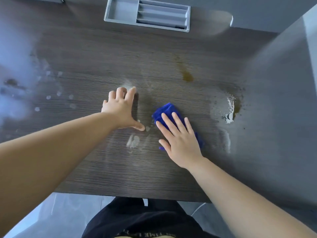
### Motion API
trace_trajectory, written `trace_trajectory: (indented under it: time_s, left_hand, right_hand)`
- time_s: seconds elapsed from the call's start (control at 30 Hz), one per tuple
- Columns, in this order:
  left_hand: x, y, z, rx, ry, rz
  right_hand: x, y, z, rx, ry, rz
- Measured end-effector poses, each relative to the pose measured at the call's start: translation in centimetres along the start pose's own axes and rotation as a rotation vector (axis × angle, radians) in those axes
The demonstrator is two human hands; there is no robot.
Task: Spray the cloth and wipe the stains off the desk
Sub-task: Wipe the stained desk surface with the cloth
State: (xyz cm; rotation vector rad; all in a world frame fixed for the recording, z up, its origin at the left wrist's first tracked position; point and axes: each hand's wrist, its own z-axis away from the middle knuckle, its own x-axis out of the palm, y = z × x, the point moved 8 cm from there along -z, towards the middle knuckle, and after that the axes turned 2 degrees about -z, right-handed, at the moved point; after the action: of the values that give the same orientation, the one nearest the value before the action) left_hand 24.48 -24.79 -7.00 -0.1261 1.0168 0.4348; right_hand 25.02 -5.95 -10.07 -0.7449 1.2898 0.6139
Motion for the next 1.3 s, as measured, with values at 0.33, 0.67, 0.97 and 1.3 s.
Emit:
trace_trajectory:
  time_s: [0.33, 0.67, 0.97, 1.3]
  left_hand:
    - [-1.2, -1.7, -4.1, -0.184, -0.094, -0.027]
    - [-1.5, -1.5, -4.5, -0.183, -0.114, -0.033]
    - [-1.4, -1.6, -4.7, -0.184, -0.094, -0.015]
    - [-1.4, -1.5, -4.6, -0.175, -0.112, -0.028]
  right_hand:
    - [-1.9, 8.4, -9.6, 0.502, -0.029, -0.068]
    - [-2.0, 6.9, -6.1, 0.190, 0.003, -0.008]
    - [-2.5, 5.4, -14.0, 0.273, 0.005, -0.034]
    - [-3.6, 8.9, -17.7, 0.314, -0.010, -0.061]
